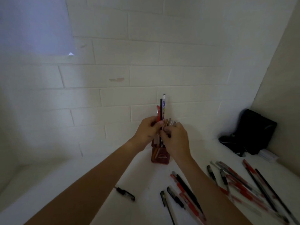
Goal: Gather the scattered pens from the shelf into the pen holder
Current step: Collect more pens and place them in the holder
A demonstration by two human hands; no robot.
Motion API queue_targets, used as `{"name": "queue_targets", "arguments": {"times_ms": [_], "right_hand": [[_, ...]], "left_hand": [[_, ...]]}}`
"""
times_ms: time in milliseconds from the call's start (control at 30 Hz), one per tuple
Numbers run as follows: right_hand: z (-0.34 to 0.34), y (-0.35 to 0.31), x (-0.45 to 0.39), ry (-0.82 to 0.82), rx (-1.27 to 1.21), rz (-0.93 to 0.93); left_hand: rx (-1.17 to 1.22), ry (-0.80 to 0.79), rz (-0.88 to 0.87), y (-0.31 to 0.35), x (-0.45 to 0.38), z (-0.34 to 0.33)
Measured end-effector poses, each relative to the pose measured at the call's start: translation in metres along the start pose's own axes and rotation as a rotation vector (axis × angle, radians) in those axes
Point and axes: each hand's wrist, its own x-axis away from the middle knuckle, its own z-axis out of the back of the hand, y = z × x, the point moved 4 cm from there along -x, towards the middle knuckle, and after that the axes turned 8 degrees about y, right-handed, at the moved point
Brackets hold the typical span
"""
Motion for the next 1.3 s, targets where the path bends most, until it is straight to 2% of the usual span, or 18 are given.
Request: {"name": "queue_targets", "arguments": {"times_ms": [100,200,267,400,467,600,767,900,1033,1300], "right_hand": [[-0.013,0.009,0.005,-0.019,0.024,-0.010],[-0.016,0.013,0.009,0.018,-0.019,-0.032],[-0.015,0.014,0.015,0.074,-0.068,-0.051],[-0.009,0.022,0.029,0.252,-0.112,-0.135],[-0.009,0.029,0.033,0.285,-0.113,-0.158],[-0.025,0.042,0.032,0.130,-0.184,-0.304],[-0.027,0.036,0.013,-0.111,-0.486,-0.409],[-0.033,0.034,0.012,-0.160,-0.491,-0.336],[-0.037,0.035,0.018,-0.165,-0.482,-0.384],[-0.028,0.025,0.017,-0.298,-0.384,-0.420]], "left_hand": [[-0.104,0.010,0.007,-0.008,-0.003,0.000],[-0.329,0.024,-0.097,-0.003,-0.006,-0.005],[-0.474,0.027,-0.127,-0.003,-0.005,-0.008],[-0.557,-0.009,-0.050,-0.020,-0.003,-0.007],[-0.599,0.027,-0.055,-0.027,-0.002,-0.007],[-0.654,0.099,0.006,-0.044,-0.003,-0.005],[-0.558,0.085,-0.003,-0.046,0.008,-0.011],[-0.539,0.113,-0.090,-0.047,0.014,-0.009],[-0.446,0.095,-0.124,-0.047,0.017,-0.007],[-0.410,0.018,-0.093,-0.049,0.022,-0.012]]}}
